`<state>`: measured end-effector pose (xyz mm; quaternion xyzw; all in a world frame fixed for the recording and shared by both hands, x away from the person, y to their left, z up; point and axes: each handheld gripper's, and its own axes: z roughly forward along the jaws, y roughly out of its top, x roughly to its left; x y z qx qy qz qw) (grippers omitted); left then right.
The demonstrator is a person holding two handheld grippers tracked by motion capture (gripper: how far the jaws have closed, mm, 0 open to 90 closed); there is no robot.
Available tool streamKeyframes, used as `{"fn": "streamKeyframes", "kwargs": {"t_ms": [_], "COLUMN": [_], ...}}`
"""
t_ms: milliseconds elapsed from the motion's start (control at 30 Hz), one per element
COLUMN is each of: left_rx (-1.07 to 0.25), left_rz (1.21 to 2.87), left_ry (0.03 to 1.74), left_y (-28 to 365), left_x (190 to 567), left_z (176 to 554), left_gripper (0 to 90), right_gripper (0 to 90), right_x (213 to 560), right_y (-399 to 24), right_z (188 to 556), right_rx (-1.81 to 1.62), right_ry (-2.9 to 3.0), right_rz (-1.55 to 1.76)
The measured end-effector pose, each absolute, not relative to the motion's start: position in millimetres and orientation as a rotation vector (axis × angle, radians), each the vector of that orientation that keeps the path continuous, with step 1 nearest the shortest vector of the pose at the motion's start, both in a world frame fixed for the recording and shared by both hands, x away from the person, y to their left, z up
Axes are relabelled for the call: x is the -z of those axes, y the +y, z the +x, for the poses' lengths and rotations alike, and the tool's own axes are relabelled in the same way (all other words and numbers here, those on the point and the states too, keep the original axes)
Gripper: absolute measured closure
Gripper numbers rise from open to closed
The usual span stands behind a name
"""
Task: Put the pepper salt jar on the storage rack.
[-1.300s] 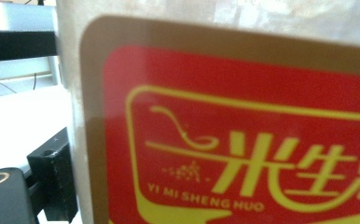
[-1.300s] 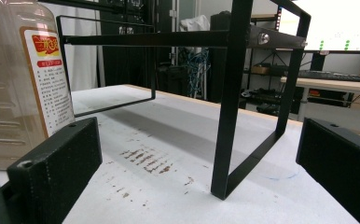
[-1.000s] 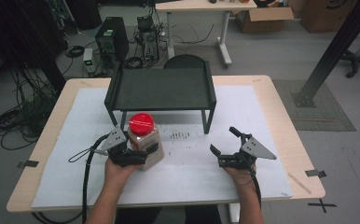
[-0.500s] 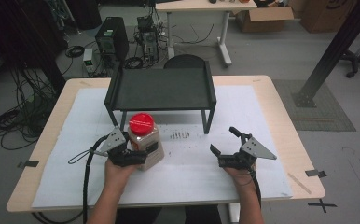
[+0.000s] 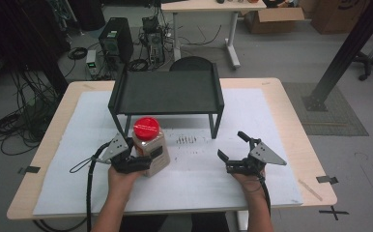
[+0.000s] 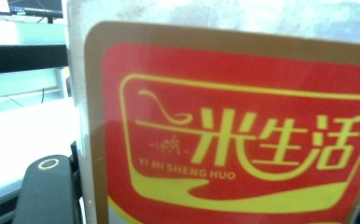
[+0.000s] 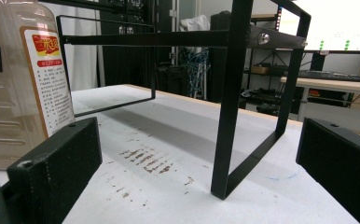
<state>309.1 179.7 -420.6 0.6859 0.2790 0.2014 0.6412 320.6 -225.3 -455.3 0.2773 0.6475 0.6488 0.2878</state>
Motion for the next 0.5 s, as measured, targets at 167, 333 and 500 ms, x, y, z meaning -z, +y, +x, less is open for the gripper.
{"fn": "streamKeyframes", "kwargs": {"t_ms": [167, 333, 500], "left_rx": [-0.476, -0.468, -0.472], "left_rz": [1.583, 1.610, 1.613], "left_ry": [0.615, 0.599, 0.598], "left_y": [180.5, 181.4, 181.3], "left_x": [419.8, 417.8, 417.4], "left_z": [308.5, 309.2, 309.1], "left_gripper": [24.4, 25.2, 25.4], "right_gripper": [0.0, 0.0, 0.0], "right_x": [455.4, 455.4, 455.4], "right_y": [-225.4, -225.4, -225.3], "right_z": [320.5, 320.5, 320.5], "right_rx": [-1.734, -1.734, -1.734], "right_ry": [1.728, 1.728, 1.728], "right_rz": [0.740, 0.741, 0.740]}}
